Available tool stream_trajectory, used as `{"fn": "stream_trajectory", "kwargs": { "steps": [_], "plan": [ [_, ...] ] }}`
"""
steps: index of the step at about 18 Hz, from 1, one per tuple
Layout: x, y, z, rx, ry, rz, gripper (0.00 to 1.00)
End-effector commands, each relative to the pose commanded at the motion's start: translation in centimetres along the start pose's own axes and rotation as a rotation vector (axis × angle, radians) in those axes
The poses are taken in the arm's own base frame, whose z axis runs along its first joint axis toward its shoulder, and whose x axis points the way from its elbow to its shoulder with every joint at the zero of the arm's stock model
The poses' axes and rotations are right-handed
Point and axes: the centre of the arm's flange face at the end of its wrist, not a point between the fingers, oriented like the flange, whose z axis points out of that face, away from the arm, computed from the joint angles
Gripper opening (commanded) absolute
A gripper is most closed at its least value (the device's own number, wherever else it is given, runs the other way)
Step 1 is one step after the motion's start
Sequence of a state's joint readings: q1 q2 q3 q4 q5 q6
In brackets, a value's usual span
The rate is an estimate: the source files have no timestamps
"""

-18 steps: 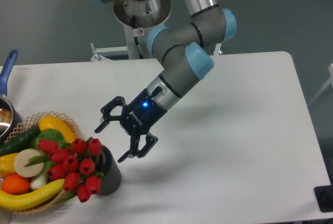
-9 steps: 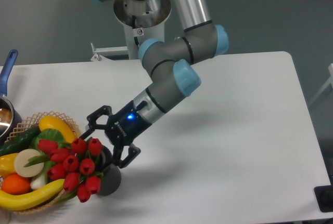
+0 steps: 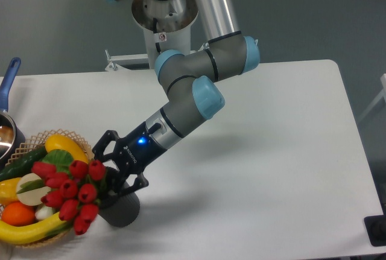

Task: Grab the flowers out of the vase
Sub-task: 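Lower the gripper around the tulip stems and close on them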

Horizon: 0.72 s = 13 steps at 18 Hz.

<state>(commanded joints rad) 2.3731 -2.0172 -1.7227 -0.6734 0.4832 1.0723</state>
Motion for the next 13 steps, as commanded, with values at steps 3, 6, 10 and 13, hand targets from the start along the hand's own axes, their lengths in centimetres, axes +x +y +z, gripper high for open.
{"fn": "stream_trajectory", "kwargs": {
  "steps": [3,6,10,13],
  "plan": [
    [-0.2,-0.2,-0.7,0.004,-0.011,0.003,0.0],
    [-0.4,-0.5,-1.5,0.011,-0.022,0.006,0.0],
    [-0.1,-1.9,-3.4,0.071,-0.023,0.021,0.0],
    [0.0,-2.8,-4.5,0.107,-0.023,0.025,0.0]
  ]
}}
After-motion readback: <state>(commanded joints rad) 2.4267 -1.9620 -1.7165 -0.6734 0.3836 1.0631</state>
